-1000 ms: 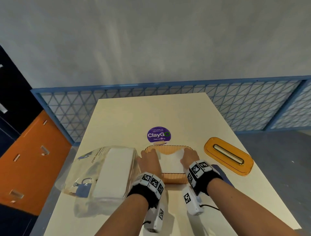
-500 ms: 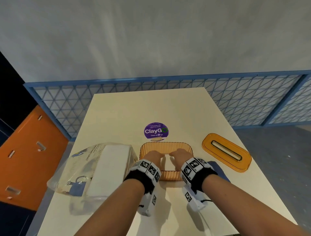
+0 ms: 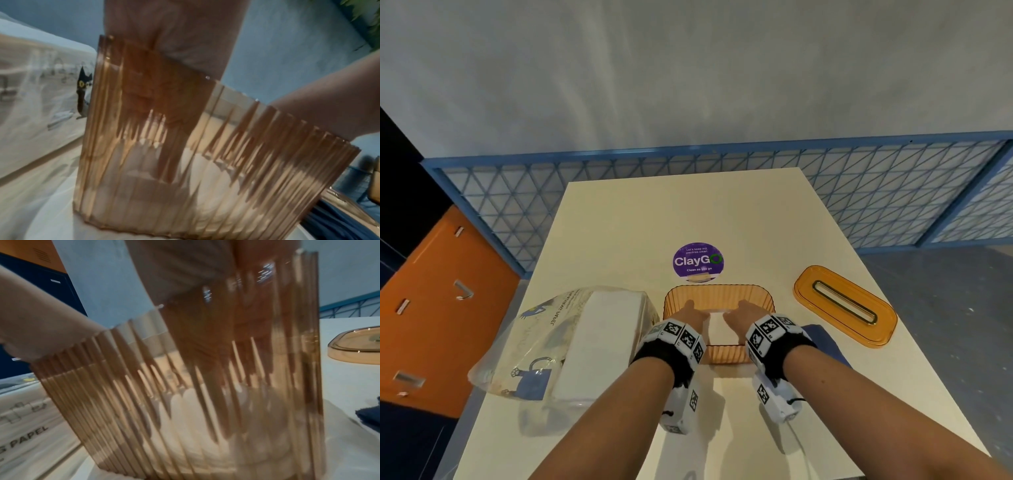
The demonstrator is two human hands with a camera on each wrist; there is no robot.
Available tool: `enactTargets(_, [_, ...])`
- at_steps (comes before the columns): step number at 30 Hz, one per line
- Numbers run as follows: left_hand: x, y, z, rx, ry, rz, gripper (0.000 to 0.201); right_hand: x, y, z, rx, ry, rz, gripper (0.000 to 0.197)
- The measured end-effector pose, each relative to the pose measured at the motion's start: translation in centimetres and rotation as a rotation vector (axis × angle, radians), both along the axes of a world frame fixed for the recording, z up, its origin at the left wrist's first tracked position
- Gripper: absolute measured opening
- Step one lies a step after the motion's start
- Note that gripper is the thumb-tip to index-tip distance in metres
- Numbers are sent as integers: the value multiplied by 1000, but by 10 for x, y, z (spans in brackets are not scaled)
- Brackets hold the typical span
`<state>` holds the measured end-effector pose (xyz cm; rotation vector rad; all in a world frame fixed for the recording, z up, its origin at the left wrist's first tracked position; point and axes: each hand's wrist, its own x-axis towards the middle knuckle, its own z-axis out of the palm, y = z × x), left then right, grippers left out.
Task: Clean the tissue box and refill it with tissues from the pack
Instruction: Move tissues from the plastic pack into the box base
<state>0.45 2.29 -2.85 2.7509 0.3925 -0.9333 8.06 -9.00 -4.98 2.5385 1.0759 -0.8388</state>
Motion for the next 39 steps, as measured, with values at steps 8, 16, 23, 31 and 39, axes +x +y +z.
enactTargets(8, [-19,4,33,-224,-530,254,42,1,-11,43,367,-58,-161,38])
enactTargets(16, [-105,45,14,-31,-753,731,42,-19,-57,51,669,-256,-412,38])
enactTargets(23, [-117,43,-11,199,-535,674,47,-15,-57,28,595,-95,-509,52])
enactTargets(31, [-114,39,-6,209,-557,661,30,-16,-57,31,527,-88,-487,57])
enactTargets(39, [-115,33,5,353,-451,508,29,-14,-57,36,457,-57,-479,56])
